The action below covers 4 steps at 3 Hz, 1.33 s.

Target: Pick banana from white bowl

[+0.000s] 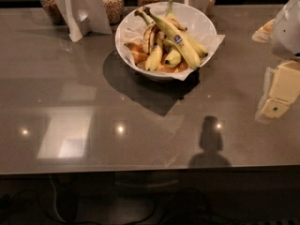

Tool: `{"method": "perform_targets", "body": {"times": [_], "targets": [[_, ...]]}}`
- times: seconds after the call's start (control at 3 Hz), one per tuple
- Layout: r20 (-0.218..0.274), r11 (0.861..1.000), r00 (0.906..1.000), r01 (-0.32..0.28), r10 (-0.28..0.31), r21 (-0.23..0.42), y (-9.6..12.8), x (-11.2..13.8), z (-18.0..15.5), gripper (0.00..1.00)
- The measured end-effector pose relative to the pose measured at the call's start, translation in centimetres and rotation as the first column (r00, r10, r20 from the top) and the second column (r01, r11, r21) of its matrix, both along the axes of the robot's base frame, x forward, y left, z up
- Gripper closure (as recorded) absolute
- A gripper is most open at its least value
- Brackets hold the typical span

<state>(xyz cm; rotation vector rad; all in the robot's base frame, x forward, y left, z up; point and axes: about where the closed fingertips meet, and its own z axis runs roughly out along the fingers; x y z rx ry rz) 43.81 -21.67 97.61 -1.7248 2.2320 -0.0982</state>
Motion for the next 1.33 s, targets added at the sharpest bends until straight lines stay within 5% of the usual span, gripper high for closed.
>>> {"method": "perform_targets", "body": {"times": [0.67,1.33], "targets": [[0.013,0.999,0.9999,-0.007,0.006,0.037,2.0,1.7,-0.1,0.0],[0.079,0.985,0.9955,0.038,-0.052,0.166,8.0,7.9,0.5,0.0]]}}
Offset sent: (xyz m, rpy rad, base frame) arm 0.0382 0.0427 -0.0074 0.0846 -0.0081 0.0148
